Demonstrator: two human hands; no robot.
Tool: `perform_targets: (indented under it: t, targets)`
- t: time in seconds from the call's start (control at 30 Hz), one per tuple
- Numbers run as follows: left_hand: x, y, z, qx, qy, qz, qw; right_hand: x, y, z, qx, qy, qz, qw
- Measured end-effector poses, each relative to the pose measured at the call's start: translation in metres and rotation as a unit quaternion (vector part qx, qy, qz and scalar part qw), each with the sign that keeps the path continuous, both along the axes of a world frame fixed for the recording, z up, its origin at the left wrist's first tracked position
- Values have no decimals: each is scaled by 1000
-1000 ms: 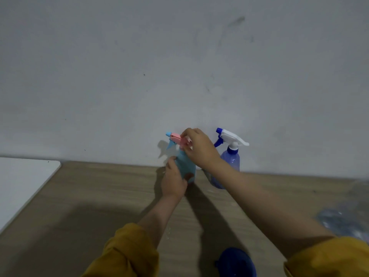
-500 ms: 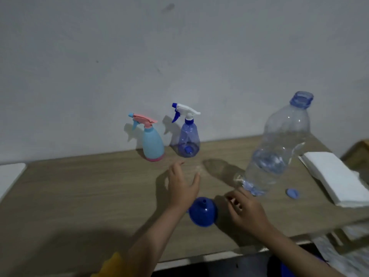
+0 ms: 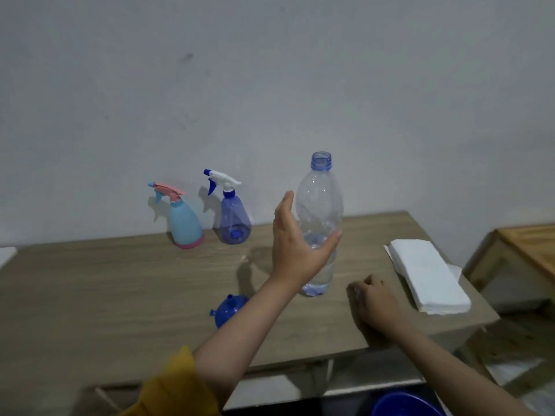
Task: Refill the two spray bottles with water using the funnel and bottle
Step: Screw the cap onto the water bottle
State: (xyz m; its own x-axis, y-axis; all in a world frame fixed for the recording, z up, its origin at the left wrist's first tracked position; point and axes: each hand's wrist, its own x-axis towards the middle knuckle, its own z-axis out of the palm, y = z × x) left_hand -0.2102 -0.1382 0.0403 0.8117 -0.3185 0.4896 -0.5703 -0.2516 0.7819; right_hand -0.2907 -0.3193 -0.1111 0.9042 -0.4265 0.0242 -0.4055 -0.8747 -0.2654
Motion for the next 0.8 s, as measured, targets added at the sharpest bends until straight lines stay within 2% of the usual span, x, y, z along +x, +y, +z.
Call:
perform_targets:
  t: [0.1, 0.17, 0.27, 0.33, 0.4, 0.47, 0.53, 0.7, 0.8]
  targets:
    - [-2, -22, 14, -23, -7, 38, 999, 5, -10, 13, 94, -61, 20, 994]
    - [-1, -33, 23, -25, -9, 55, 998, 12, -15, 40, 167, -171, 36, 970]
    - [3, -43, 26, -22, -24, 92, 995, 24, -13, 110, 245, -343, 50, 905]
    - [4, -47, 25, -23, -35, 112, 993, 29, -7, 163, 311, -435, 66, 842]
    - [5, -48, 24, -25, -37, 121, 992, 33, 1, 207, 365, -499, 92, 781]
    - [5, -49, 25, -25, -29, 123, 992, 40, 10, 238, 386, -519, 126, 752]
    - [4, -49, 27, -21, -23, 119, 992, 50, 17, 255, 386, -506, 163, 754]
    - [3, -47, 29, -6, -15, 119, 993, 73, 29, 255, 301, -445, 224, 813]
    - [3, -48, 29, -7, -14, 121, 993, 79, 30, 244, 313, -438, 233, 810]
